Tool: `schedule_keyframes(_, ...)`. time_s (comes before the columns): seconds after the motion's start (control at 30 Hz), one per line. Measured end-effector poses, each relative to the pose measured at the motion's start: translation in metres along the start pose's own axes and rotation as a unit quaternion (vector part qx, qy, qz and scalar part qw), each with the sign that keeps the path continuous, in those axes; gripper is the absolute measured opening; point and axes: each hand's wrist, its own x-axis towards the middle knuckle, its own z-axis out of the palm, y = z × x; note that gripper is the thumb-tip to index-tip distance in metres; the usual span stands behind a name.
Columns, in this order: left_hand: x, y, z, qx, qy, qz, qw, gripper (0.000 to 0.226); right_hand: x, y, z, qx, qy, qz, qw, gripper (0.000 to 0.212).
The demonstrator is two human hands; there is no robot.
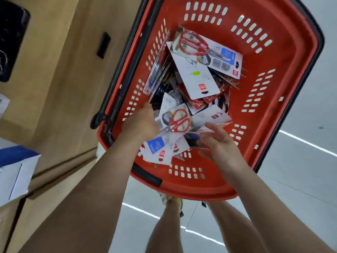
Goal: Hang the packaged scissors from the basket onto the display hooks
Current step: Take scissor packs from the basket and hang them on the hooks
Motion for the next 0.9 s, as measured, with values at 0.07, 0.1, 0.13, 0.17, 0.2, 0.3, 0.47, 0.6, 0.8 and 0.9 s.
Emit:
schedule_keyframes(0.07,-0.009,-0.002,-0.004,-0.115,-0.072,-0.015,0.991,0.017,0.001,0.002,0.014,0.027,-0.01,0.035,0.999,0.032)
schedule_keyframes(0.1,-0.015,-0.006,-0.005,-0.171,-0.094,-0.024,0.98,0.008,0.002,0.004,0.022,0.032,-0.018,0.051,0.998,0.028)
schedule_keyframes(0.13,-0.022,-0.01,-0.006,-0.226,-0.104,-0.034,0.968,0.003,0.001,0.005,0.028,0.03,-0.028,0.066,0.997,0.024)
schedule_keyframes(0.17,-0.029,-0.014,-0.006,-0.277,-0.104,-0.045,0.954,0.004,0.0,0.006,0.033,0.038,-0.041,0.08,0.995,0.026)
schedule_keyframes(0.2,-0.036,-0.018,-0.005,-0.32,-0.097,-0.058,0.941,0.005,-0.003,0.006,0.036,0.061,-0.058,0.088,0.993,0.034)
schedule_keyframes(0.3,-0.061,-0.023,-0.001,-0.428,-0.06,-0.068,0.899,0.009,-0.011,0.006,0.031,0.161,-0.108,0.077,0.978,0.059)
schedule_keyframes(0.47,-0.099,-0.025,-0.006,-0.526,0.054,-0.042,0.848,0.013,-0.041,-0.016,0.009,0.045,-0.029,-0.013,0.999,0.034)
schedule_keyframes(0.6,-0.127,-0.02,-0.035,-0.536,0.155,0.047,0.828,0.035,-0.063,-0.038,-0.01,0.038,0.009,-0.003,0.999,0.025)
schedule_keyframes(0.8,-0.151,-0.017,-0.076,-0.342,0.181,0.186,0.903,0.055,-0.103,-0.079,-0.036,0.007,-0.131,-0.049,0.99,0.058)
schedule_keyframes(0.9,-0.168,-0.017,-0.089,-0.184,0.142,0.163,0.959,0.048,-0.131,-0.111,-0.047,-0.004,-0.229,-0.084,0.97,0.086)
